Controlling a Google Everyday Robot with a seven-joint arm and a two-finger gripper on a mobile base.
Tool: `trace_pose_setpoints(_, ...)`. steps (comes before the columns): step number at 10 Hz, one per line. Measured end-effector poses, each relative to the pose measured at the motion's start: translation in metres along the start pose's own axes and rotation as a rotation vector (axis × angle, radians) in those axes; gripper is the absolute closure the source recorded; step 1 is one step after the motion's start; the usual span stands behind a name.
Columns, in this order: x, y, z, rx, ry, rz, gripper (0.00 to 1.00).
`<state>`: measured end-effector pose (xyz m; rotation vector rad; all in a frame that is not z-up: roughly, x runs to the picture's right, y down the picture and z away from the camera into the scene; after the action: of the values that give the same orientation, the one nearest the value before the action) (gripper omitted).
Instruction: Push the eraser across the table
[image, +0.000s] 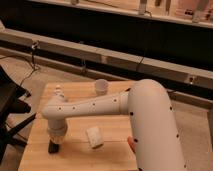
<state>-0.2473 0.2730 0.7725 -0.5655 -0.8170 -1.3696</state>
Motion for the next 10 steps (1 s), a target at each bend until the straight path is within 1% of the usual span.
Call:
trace_pose_setpoints(2,0.003,-0.001,0.001,-0.009,0.009,0.002,1.00)
trace_pose_setpoints(4,0.007,-0.001,0.003,-0.010,0.013,0.006,1.00)
trace_pose_setpoints(7,0.009,-0.014,0.007,0.002,0.013,-0.034,1.00)
trace_pose_setpoints(10,0.011,-0.035,0.016,0.025,-0.006,-0.086,1.00)
